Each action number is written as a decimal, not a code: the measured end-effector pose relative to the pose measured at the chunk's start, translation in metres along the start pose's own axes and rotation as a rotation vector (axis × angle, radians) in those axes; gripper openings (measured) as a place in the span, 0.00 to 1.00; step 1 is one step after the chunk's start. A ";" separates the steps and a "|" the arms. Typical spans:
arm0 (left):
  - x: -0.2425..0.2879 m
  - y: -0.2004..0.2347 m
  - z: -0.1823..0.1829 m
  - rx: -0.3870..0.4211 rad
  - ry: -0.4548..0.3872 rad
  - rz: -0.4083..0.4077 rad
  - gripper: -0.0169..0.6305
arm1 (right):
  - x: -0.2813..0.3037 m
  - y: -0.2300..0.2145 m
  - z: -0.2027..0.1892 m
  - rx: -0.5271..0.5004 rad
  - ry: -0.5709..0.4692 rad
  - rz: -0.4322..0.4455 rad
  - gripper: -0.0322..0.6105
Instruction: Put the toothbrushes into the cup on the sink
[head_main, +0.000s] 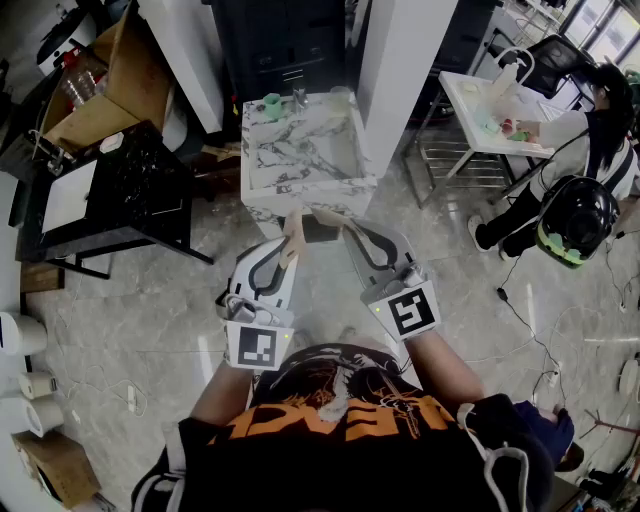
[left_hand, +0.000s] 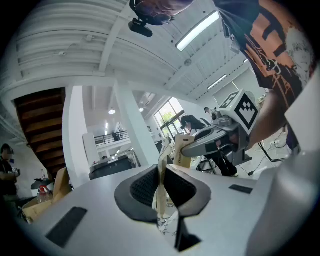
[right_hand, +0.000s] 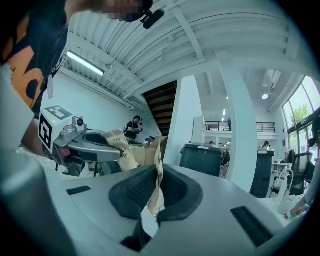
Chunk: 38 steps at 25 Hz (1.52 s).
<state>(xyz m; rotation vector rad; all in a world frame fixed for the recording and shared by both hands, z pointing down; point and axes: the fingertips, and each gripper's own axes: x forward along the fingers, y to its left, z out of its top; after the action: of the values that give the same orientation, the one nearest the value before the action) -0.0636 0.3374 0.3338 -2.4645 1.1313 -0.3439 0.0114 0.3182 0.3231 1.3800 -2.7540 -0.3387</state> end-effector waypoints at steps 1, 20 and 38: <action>0.001 0.000 0.001 0.002 -0.004 -0.003 0.11 | 0.000 -0.001 0.000 -0.008 0.001 -0.001 0.10; -0.045 0.032 -0.037 -0.052 -0.035 -0.038 0.11 | 0.032 0.049 -0.011 -0.006 0.091 -0.043 0.10; 0.065 0.079 -0.074 -0.075 -0.018 -0.071 0.11 | 0.101 -0.034 -0.060 0.062 0.080 -0.084 0.10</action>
<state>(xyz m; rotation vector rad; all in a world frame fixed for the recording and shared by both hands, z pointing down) -0.1030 0.2217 0.3668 -2.5726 1.0701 -0.3045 -0.0146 0.2073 0.3688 1.4929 -2.6697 -0.1976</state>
